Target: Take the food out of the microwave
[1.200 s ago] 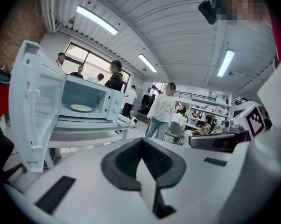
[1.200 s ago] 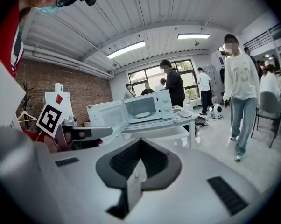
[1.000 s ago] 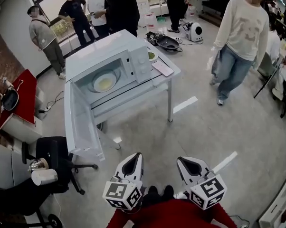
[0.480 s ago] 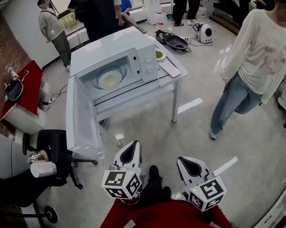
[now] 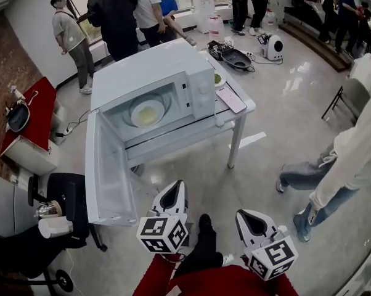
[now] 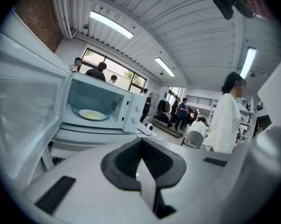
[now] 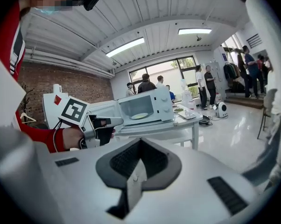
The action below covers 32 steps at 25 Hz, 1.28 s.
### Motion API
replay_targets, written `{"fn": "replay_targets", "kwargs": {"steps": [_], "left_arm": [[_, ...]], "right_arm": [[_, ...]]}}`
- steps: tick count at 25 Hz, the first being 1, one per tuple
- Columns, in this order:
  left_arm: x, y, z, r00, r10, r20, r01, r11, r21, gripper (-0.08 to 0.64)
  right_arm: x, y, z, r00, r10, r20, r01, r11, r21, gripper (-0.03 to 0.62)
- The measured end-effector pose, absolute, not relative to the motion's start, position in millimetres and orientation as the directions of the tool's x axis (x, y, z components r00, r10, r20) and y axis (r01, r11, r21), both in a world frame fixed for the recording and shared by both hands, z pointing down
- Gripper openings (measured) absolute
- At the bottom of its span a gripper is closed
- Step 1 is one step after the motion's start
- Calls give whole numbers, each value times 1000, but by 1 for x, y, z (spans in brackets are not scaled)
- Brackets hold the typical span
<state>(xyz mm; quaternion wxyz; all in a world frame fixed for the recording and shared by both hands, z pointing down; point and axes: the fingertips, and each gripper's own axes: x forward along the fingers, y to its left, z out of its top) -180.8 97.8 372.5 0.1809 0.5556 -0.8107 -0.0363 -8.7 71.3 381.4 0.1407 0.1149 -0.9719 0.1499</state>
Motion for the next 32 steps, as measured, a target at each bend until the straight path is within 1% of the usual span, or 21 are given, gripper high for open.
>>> {"fn": "replay_targets", "kwargs": {"steps": [5, 8, 15, 20, 25, 28, 32], "left_arm": [[-222, 76, 380, -349, -897, 273, -855, 424, 298, 8], [-250, 67, 383, -378, -880, 288, -813, 464, 352, 8], [-318, 52, 394, -429, -861, 274, -637, 503, 584, 9], [-350, 47, 408, -469, -844, 262, -523, 504, 687, 26], [-374, 41, 419, -488, -839, 241, -380, 453, 807, 54], [-386, 35, 425, -492, -843, 218, -276, 389, 879, 81], [-402, 28, 433, -506, -841, 191, -145, 301, 943, 100]], "right_arm": [[-42, 48, 386, -929, -166, 330, -263, 925, -275, 11], [-65, 37, 385, -927, -140, 349, -244, 930, -275, 11], [-117, 20, 384, -919, -77, 388, -196, 941, -276, 11], [-138, 13, 392, -910, -44, 412, -171, 945, -277, 11], [-154, 5, 396, -896, -30, 444, -171, 944, -282, 11], [-160, -1, 399, -888, -25, 459, -173, 943, -283, 11], [-168, -6, 403, -881, -22, 472, -182, 937, -298, 11]]}}
